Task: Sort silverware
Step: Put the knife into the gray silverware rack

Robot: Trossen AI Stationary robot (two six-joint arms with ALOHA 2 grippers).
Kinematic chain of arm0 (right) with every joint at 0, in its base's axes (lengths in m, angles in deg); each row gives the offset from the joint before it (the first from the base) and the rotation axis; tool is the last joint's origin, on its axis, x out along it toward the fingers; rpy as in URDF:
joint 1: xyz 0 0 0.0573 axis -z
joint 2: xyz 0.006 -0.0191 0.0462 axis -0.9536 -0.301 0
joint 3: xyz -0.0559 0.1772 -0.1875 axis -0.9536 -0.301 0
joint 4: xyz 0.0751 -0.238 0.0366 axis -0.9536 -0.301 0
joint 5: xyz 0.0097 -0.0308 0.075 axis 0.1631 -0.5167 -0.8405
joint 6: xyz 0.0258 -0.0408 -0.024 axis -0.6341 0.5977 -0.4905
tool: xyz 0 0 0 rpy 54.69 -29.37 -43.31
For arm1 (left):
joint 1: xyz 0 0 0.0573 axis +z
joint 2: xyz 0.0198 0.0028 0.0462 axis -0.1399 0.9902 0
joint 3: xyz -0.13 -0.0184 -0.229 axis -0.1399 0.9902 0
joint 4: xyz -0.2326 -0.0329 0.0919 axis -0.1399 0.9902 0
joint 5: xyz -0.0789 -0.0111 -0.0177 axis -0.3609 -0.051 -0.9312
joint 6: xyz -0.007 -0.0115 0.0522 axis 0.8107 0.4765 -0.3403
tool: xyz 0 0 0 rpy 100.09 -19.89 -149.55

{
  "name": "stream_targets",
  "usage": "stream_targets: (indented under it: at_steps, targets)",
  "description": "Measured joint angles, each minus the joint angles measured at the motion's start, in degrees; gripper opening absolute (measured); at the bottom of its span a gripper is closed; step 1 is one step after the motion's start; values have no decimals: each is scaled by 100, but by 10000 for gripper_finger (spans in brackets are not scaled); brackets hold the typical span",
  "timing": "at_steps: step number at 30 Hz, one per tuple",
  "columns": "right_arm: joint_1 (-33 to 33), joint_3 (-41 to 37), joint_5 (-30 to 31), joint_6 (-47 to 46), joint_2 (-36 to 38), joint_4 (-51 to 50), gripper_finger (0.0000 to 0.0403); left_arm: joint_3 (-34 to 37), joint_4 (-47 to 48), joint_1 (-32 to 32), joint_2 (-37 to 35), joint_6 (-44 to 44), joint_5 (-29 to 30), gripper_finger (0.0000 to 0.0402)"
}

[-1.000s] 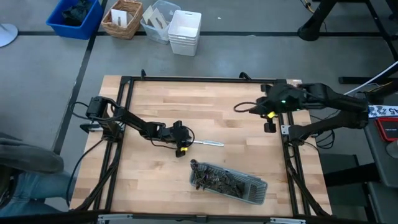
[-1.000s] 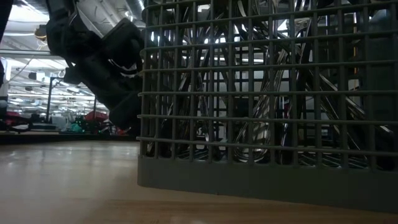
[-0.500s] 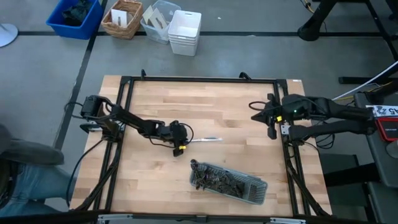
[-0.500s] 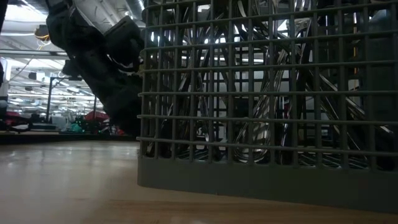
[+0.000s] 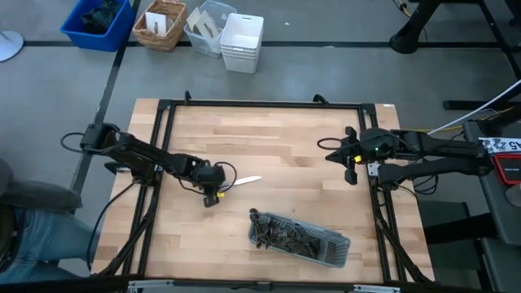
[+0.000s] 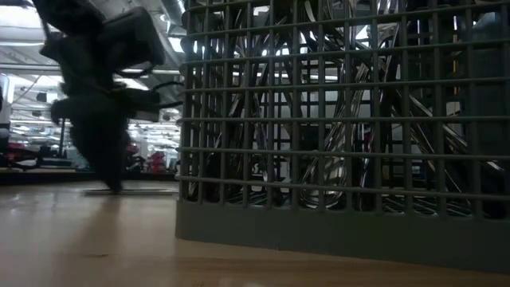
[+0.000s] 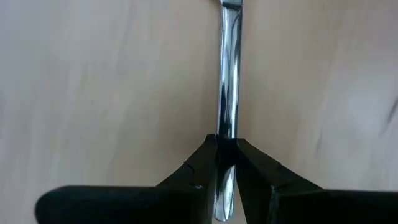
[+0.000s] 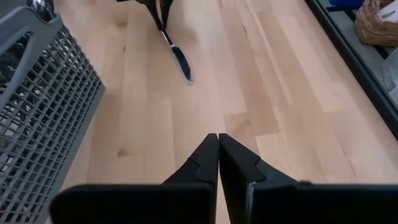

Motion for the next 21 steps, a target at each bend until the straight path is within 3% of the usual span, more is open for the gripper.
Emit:
stream_targets:
  at_steps: [3, 10, 21]
  targets:
    - [2, 2, 1, 0, -29, 35, 17, 3, 452, -158, -188, 168, -80, 46]
    - [2, 4, 1, 7, -28, 292, 17, 3, 365, -361, -225, 157, -80, 45]
    - [2, 4, -1, 20, -26, 271, 17, -10, -160, -391, -228, 390, 535, 136]
